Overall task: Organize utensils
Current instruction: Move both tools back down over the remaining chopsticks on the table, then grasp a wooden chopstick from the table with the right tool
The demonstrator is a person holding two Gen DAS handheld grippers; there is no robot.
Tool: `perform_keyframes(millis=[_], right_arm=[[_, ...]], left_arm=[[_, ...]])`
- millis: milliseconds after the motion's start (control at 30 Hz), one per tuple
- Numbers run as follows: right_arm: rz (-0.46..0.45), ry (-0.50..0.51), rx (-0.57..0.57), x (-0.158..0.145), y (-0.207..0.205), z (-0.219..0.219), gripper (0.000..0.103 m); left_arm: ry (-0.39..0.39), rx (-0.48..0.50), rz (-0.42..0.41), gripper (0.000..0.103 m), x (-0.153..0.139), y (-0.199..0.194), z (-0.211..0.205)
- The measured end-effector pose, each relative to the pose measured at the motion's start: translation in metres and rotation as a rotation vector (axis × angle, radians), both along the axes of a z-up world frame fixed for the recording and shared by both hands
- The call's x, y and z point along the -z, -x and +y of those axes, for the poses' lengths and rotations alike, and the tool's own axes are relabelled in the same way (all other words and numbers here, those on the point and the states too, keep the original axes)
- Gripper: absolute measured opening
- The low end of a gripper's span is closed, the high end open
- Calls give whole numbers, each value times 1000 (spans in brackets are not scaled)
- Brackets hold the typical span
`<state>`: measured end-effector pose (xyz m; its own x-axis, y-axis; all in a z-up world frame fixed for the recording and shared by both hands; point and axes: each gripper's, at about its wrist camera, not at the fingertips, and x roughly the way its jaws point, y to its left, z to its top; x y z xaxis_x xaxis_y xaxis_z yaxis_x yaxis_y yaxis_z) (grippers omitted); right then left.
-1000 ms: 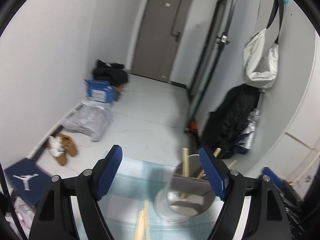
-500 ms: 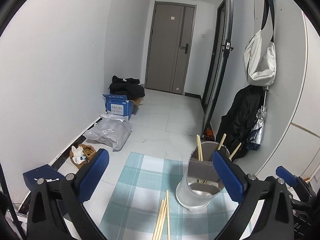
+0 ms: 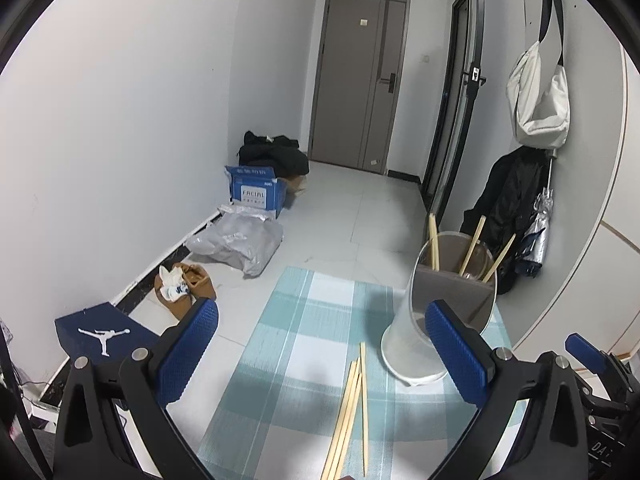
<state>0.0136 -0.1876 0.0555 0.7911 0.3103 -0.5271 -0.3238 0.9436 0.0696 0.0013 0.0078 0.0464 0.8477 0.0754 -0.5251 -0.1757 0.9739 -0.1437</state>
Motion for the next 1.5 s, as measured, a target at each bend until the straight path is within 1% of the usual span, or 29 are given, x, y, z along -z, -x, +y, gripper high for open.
perform_keyframes(millis=[233,300,333,400,467,533,600,667,733,767,867,900,933,967,1033,1100,1133,1167,1233,1300,1400,1500], right_arm=[[75,48,1,29,-11,11,87],[106,68,1,41,-14,17,87],[122,79,4,45,-16,19,87],[173,119,3,60,-22,27,87],[212,158,2,73,-26,33,87],[262,195,-5,87,-31,39,87],[297,201,-11,97,-35,45,87],[335,200,-17,108,-40,51,86],[366,206,-38,119,-44,59,83],[378,215,-48,124,-46,64,81],[415,249,-87,140,-49,81,71],[421,255,-99,144,-49,85,64],[429,263,-117,148,-50,90,59],[436,277,-131,153,-50,95,57],[445,306,-161,161,-50,104,46],[447,353,-176,168,-49,111,40],[429,379,-181,168,-46,114,32],[420,394,-196,169,-44,117,28],[421,403,-212,169,-41,119,8],[424,412,-217,168,-39,120,7],[458,407,-230,166,-36,114,5],[500,449,-252,163,-29,103,5]], left_arm=[[33,-7,51,102,22,-5,10],[57,-17,78,102,28,-8,16],[82,-42,94,102,32,-9,22],[130,-48,110,102,38,-7,31],[159,-52,126,102,41,-8,37],[169,-54,133,102,44,-9,43],[172,-62,140,102,47,-11,48],[192,-72,155,102,51,-14,55],[222,-76,180,102,57,-18,61],[233,-80,190,102,60,-20,64],[262,-96,210,102,65,-24,71],[271,-102,214,102,66,-24,73],[278,-106,213,102,66,-24,75],[282,-108,214,102,66,-25,76],[290,-111,220,102,67,-26,78],[302,-123,224,102,69,-27,81],[308,-127,226,102,69,-28,83],[316,-133,228,102,70,-28,85],[336,-142,240,102,72,-28,88],[345,-144,246,102,74,-29,90],[347,-144,250,102,74,-29,90],[346,-143,253,102,75,-30,89]])
